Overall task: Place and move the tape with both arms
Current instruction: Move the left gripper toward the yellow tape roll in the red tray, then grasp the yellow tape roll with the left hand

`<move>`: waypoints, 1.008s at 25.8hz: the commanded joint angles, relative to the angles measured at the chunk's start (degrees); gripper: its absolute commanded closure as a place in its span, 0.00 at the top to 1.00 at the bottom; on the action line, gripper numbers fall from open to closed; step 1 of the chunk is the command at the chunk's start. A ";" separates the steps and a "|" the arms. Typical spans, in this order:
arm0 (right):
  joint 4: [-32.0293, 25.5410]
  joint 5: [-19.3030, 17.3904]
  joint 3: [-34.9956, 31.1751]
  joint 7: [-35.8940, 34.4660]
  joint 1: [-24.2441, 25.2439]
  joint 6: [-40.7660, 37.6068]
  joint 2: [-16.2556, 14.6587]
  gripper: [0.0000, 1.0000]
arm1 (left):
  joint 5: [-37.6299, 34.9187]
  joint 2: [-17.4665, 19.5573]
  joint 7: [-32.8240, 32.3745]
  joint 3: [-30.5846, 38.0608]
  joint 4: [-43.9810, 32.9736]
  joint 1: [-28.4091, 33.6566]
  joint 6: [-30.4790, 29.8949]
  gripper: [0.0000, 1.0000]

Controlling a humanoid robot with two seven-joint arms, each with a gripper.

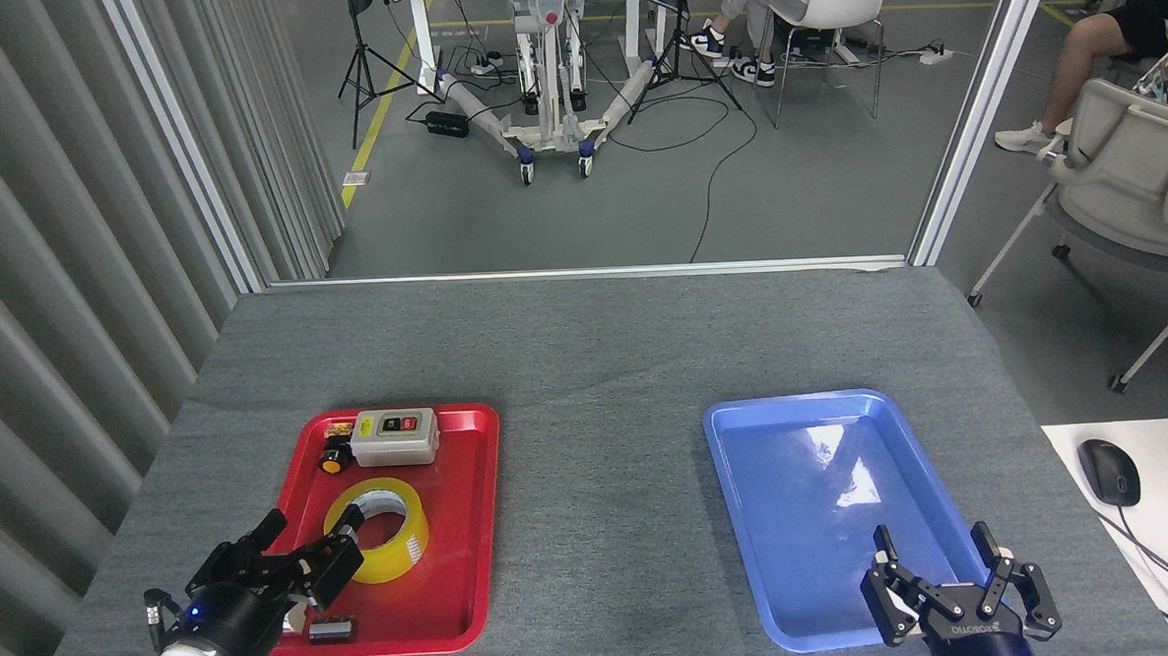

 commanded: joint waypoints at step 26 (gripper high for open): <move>1.08 0.40 0.00 0.11 -0.35 -0.07 1.44 1.00 | 1.50 10.11 -30.69 0.27 8.18 -10.35 -14.75 1.00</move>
